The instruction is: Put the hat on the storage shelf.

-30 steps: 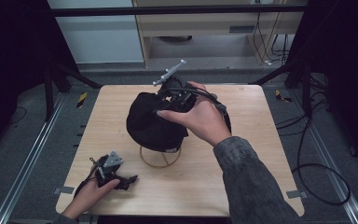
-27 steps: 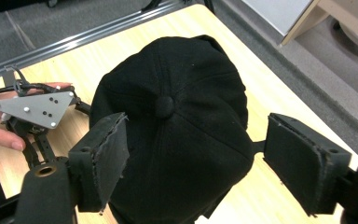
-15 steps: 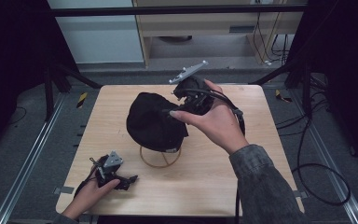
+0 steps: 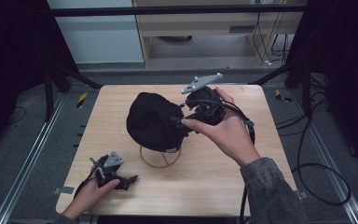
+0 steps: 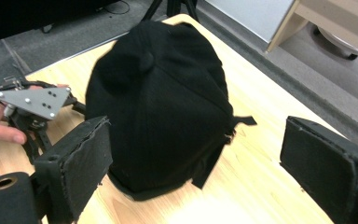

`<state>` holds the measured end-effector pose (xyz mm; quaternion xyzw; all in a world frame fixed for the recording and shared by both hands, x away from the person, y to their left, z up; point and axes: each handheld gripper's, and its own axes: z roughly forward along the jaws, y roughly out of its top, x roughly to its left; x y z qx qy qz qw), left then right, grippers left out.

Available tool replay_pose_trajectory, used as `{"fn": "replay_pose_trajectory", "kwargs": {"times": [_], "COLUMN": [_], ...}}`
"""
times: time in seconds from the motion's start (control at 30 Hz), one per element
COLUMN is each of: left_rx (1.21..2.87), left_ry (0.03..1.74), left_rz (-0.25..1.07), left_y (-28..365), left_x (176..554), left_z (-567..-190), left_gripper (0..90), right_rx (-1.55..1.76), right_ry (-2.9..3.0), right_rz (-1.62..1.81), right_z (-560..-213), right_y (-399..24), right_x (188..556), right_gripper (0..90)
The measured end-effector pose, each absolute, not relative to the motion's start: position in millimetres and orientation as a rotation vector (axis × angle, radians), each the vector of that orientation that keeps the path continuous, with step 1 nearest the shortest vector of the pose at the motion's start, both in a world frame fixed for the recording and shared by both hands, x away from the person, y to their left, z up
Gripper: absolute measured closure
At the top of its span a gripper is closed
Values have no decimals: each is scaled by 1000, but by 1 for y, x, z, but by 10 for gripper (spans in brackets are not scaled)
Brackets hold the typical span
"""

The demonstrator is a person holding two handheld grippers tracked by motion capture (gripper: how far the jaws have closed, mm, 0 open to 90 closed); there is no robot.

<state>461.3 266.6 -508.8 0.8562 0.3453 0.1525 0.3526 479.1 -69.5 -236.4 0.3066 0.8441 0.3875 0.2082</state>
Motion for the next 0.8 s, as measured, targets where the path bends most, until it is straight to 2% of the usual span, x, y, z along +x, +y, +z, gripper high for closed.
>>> {"fn": "replay_pose_trajectory", "kwargs": {"times": [0.8], "left_rx": [2216], "left_ry": [889], "left_rz": [395], "left_y": [266], "left_x": [461], "left_z": [-509], "left_gripper": [0], "right_rx": [1005], "right_ry": [2259], "right_rz": [1090], "right_z": [-263], "right_y": [-127], "right_x": [471], "right_gripper": [55]}}
